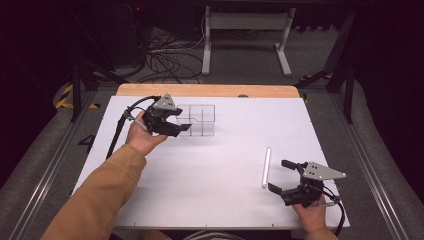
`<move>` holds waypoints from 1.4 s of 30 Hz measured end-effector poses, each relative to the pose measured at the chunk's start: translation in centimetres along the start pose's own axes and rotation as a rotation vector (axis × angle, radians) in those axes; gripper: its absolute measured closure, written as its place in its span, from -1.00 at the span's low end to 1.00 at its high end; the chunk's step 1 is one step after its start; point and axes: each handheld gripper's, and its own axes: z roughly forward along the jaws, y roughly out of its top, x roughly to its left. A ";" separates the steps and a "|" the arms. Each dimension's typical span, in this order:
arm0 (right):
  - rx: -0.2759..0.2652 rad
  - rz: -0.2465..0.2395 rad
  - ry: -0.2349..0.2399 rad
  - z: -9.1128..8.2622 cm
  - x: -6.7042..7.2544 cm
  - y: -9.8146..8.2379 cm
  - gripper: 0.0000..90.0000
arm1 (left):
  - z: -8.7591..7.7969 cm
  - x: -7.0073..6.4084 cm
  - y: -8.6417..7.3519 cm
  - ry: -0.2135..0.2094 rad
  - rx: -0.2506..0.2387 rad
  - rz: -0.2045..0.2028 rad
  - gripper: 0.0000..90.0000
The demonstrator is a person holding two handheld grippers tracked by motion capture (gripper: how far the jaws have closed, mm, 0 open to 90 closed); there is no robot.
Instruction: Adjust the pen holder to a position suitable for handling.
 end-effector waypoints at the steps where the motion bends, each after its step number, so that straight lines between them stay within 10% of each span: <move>1: 0.000 0.000 0.001 0.0 0.0 0.0 -0.96 | 0.3 0.2 0.1 0.005 0.011 -0.007 -0.19; 42: 0.004 0.005 0.026 0.1 0.0 0.0 -0.95 | 6.7 1.0 0.4 0.067 0.251 -0.011 0.09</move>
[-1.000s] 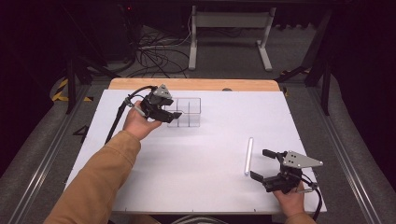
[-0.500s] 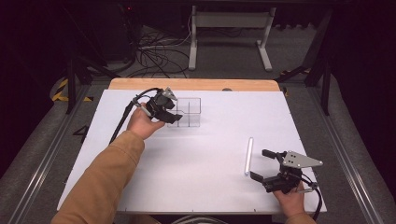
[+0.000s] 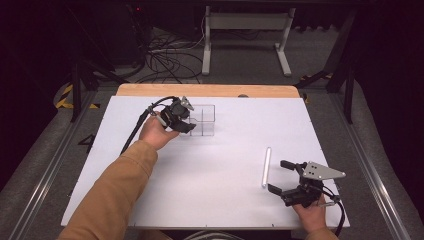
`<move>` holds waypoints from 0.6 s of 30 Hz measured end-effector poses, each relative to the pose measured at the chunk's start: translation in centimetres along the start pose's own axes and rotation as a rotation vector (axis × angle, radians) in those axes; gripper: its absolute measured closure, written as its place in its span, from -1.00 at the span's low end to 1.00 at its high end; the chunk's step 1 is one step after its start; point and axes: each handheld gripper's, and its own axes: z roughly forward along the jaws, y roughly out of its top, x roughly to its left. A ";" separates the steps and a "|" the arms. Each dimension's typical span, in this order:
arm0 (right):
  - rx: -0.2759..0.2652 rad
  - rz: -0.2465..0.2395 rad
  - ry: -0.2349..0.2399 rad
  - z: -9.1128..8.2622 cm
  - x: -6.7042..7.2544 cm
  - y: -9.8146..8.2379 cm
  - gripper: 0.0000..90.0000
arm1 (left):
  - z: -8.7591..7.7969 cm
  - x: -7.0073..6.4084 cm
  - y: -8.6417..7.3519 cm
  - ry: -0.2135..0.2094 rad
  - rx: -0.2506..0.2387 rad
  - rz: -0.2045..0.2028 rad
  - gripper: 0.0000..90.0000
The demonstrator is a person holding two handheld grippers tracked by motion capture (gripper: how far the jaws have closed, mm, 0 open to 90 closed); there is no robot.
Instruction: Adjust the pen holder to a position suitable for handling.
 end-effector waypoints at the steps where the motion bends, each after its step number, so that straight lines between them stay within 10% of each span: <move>1: 0.000 0.000 0.000 0.0 0.0 0.0 -0.95 | 0.0 -0.1 0.0 0.004 0.002 0.001 0.08; 10: -0.001 0.001 0.000 0.0 0.0 0.0 -0.95 | -0.4 -0.2 -0.2 -0.002 0.017 0.030 0.30; 18: 0.001 0.001 -0.004 0.0 0.0 0.0 -0.95 | -1.0 -0.8 -0.5 -0.003 0.055 0.142 0.52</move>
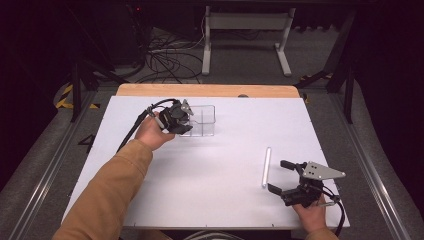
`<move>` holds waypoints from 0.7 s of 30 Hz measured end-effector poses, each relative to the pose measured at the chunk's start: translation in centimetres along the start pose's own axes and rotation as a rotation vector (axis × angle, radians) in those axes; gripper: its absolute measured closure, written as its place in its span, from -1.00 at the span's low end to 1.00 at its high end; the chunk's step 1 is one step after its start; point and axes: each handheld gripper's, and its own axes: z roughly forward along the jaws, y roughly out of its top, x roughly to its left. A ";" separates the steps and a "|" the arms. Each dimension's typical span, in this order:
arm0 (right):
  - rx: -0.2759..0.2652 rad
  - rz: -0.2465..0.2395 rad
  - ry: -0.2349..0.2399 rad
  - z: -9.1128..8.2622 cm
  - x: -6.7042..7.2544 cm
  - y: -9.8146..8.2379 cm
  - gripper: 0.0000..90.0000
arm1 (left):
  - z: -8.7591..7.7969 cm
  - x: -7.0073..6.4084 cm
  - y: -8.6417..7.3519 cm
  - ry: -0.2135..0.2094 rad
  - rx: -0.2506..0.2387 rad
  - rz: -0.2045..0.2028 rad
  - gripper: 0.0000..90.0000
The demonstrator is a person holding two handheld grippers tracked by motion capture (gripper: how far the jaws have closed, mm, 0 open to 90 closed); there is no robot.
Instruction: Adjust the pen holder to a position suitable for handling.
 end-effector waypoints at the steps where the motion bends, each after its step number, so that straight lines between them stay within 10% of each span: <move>1: 0.000 0.000 0.000 0.0 0.0 0.0 -0.95 | -0.2 -0.1 0.0 -0.012 0.004 0.020 0.57; 7: 0.000 0.001 -0.001 0.0 0.0 0.0 -0.95 | -1.0 -0.8 0.2 -0.097 -0.006 0.077 0.92; 21: -0.002 0.000 0.000 0.1 0.0 0.0 -0.95 | -4.0 -3.1 1.2 -0.183 -0.115 0.139 0.91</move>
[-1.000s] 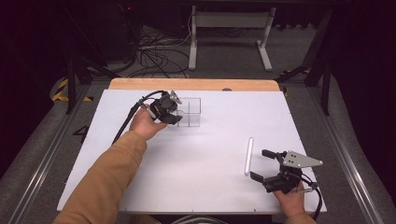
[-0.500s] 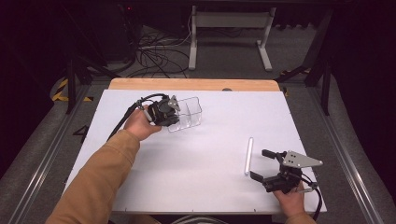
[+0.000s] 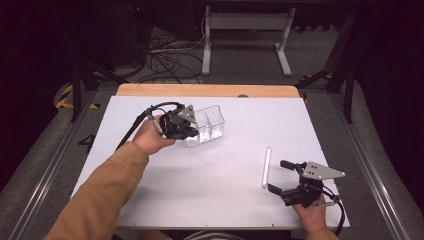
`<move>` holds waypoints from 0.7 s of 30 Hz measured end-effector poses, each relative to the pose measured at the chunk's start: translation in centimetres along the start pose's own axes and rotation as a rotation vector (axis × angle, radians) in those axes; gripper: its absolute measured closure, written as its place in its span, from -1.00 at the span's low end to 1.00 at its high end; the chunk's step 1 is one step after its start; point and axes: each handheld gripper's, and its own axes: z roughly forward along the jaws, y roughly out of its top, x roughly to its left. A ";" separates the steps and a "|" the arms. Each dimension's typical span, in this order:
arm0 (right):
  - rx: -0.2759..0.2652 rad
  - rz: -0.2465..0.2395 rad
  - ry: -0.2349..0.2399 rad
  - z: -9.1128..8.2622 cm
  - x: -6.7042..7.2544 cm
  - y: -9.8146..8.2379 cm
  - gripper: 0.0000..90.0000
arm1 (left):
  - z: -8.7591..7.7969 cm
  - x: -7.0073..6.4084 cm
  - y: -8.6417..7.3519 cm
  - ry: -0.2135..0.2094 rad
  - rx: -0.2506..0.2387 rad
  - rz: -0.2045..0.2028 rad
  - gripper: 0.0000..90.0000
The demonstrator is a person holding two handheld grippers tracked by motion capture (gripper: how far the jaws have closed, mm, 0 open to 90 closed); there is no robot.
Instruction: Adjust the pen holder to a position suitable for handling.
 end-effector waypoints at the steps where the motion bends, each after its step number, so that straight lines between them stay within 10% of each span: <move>1: 0.000 0.000 0.000 0.0 0.0 0.0 -0.95 | -0.1 -0.3 0.1 -0.009 -0.008 0.011 0.91; 12: 0.000 0.001 0.002 0.0 0.0 0.0 -0.95 | -0.2 -3.7 1.2 -0.178 -0.010 0.187 0.91; 21: 0.002 0.000 0.001 0.0 0.0 0.0 -0.95 | 0.3 -4.4 0.7 -0.267 0.036 0.235 0.91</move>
